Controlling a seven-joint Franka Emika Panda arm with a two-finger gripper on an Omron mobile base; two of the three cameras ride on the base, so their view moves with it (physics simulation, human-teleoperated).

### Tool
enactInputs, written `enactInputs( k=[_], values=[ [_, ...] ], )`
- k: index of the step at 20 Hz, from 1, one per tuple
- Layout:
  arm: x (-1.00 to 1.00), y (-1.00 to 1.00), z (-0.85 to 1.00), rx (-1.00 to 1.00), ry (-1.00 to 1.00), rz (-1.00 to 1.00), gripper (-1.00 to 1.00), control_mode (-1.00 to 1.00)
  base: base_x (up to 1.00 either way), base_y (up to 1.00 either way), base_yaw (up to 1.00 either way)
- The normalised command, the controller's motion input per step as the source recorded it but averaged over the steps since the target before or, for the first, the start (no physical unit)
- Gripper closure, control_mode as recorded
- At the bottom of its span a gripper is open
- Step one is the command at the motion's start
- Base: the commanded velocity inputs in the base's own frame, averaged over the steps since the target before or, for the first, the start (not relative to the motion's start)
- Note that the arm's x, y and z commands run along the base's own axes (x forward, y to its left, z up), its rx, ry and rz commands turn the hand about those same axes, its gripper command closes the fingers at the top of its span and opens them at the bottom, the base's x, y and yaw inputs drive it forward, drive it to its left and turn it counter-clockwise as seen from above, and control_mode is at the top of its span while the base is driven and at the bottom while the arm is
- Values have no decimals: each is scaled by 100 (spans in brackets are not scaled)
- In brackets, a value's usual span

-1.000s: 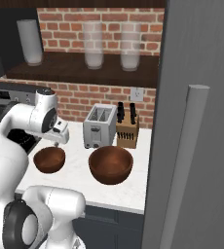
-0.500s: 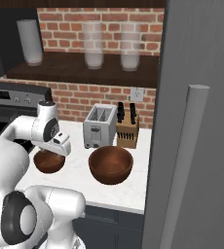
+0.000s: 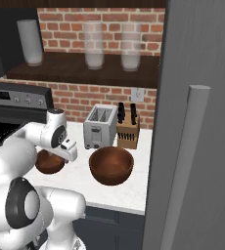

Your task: Pick up the bowls on the counter and stack them on top of one another in the open cabinet. Place the smaller bowl on top of the larger bowl.

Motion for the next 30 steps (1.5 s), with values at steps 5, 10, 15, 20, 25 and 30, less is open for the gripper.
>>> enactInputs(
  k=[5,10,15,20,25,30],
  values=[
    [20,3,-22,0,0,-2,-100,-100,0,0,0],
    [15,8,-36,-1,0,-1,-100,-100,0,0,0],
    [0,6,-50,-7,0,0,-100,-100,0,0,0],
    [0,1,-22,-2,0,0,100,-100,0,0,0],
    [0,0,0,0,0,0,100,-100,0,0,0],
    [-4,0,13,0,-7,0,100,-100,0,0,0]
  ],
)
